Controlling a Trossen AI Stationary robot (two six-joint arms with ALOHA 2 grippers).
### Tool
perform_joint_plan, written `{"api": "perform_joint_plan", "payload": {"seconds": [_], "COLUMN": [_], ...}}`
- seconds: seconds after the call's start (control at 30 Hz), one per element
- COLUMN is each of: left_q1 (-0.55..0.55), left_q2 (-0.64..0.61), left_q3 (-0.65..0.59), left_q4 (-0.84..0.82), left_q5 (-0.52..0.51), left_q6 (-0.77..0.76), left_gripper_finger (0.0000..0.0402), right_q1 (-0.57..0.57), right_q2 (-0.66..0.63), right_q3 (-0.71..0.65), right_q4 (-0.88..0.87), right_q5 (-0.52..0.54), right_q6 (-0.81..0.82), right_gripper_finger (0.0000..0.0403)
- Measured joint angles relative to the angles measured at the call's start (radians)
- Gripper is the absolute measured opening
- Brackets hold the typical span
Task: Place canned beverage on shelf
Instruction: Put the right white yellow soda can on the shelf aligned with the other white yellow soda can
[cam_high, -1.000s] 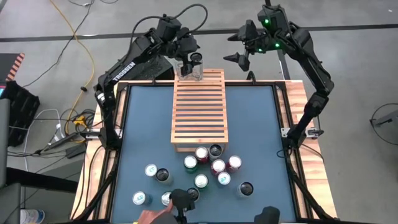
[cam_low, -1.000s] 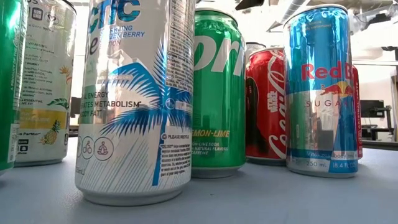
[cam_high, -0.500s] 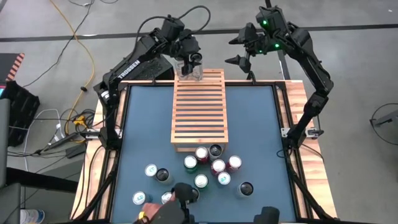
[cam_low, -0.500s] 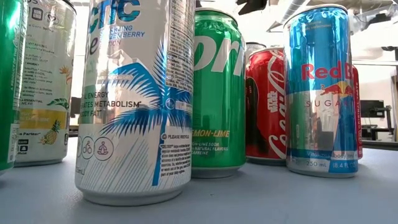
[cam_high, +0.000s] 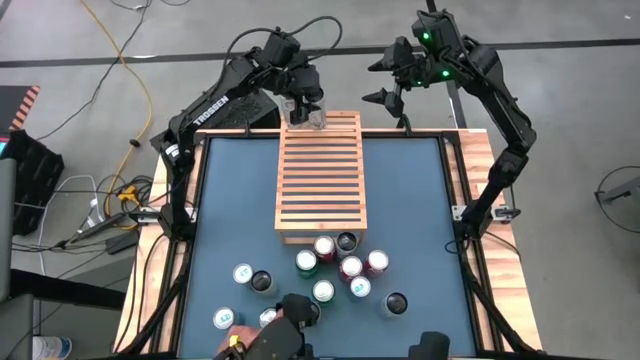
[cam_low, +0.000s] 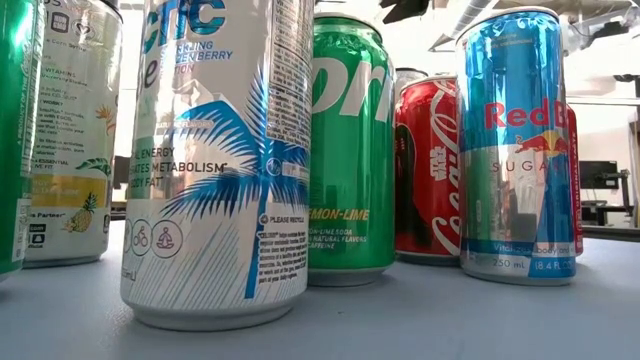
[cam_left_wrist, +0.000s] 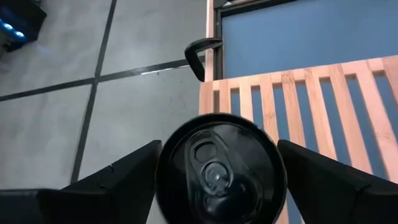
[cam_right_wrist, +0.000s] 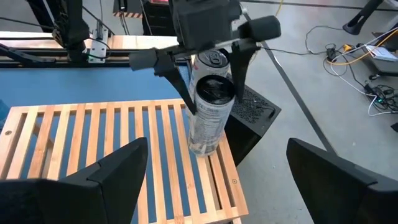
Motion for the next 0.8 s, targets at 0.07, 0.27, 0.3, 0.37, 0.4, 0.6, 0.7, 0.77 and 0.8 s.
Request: {"api": "perform_joint_plan", "payload": {"seconds": [0.07,0.27,0.3,0.37,0.4,0.6,0.7,0.77,0.8], "left_q1": [-0.001,-0.002,-0.002,-0.002,-0.002,-0.002,-0.002,-0.003,-0.005], "left_q2": [0.002,0.002,0.002,0.002,0.002,0.002,0.002,0.002,0.002], "left_q3": [0.0,0.0,0.0,0.0,0.0,0.0,0.0,0.0,0.0], "left_q4": [0.001,0.005,0.006,0.007,0.007,0.015,0.016,0.016,0.019], "left_q5": [-0.003,-0.028,-0.03,-0.04,-0.048,-0.071,-0.08,-0.088,-0.09], "left_q6": [-0.001,-0.003,-0.014,-0.033,-0.041,-0.121,-0.16,-0.176,-0.183], "left_gripper_finger": [0.0296,0.0286,0.0285,0.0283,0.0283,0.0281,0.0281,0.0281,0.0281], "right_q1": [0.0,0.0,0.0,0.0,0.0,0.0,0.0,0.0,0.0], "right_q2": [0.0,0.0,0.0,0.0,0.0,0.0,0.0,0.0,0.0], "right_q3": [0.0,0.0,0.0,0.0,0.0,0.0,0.0,0.0,0.0], "right_q4": [0.0,0.0,0.0,0.0,0.0,0.0,0.0,0.0,0.0], "right_q5": [0.0,0.0,0.0,0.0,0.0,0.0,0.0,0.0,0.0], "right_q6": [0.0,-0.001,-0.001,-0.002,-0.003,-0.016,-0.018,-0.018,-0.019], "right_gripper_finger": [0.0368,0.0368,0.0368,0.0368,0.0368,0.0368,0.0368,0.0368,0.0368]}}
